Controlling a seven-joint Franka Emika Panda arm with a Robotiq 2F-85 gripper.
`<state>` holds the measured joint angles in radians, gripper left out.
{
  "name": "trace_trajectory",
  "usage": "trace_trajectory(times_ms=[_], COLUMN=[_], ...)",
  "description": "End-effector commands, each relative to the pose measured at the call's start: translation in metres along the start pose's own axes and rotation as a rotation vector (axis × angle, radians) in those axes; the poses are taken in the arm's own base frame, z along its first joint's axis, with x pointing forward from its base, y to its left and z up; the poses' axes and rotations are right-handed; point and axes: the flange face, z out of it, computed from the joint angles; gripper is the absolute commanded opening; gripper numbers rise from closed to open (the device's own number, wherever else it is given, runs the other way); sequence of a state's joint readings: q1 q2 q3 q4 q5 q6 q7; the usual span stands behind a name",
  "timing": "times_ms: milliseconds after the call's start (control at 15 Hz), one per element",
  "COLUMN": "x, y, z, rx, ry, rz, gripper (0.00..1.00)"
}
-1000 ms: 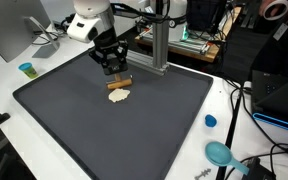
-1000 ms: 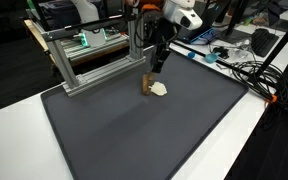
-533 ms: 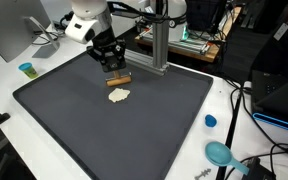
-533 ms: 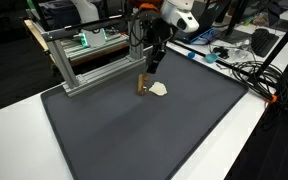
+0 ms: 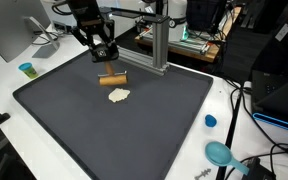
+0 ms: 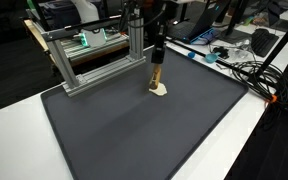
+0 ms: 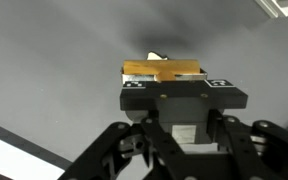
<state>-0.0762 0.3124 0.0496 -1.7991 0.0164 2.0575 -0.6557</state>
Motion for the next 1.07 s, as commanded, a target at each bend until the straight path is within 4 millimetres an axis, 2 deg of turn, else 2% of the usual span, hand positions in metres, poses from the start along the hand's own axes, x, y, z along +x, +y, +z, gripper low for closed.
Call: trace_trajectory(times_ms=[0, 133, 200, 533, 800, 1000], x=[0.000, 0.000, 0.000, 0.012, 0.031, 0.043], y=[0.001, 0.000, -0.002, -0.006, -0.001, 0.006], z=[0.000, 0.004, 0.005, 0.011, 0.022, 0.037], rx=[0.002, 0.006, 0.001, -0.016, -0.036, -0.043], ry=[0.001, -0.005, -0.006, -0.007, 0.011, -0.006], rz=[0.003, 0.001, 0.078, 0.388, 0.497, 0.524], gripper=[0.46, 0.46, 0.21, 0.21, 0.21, 0.21])
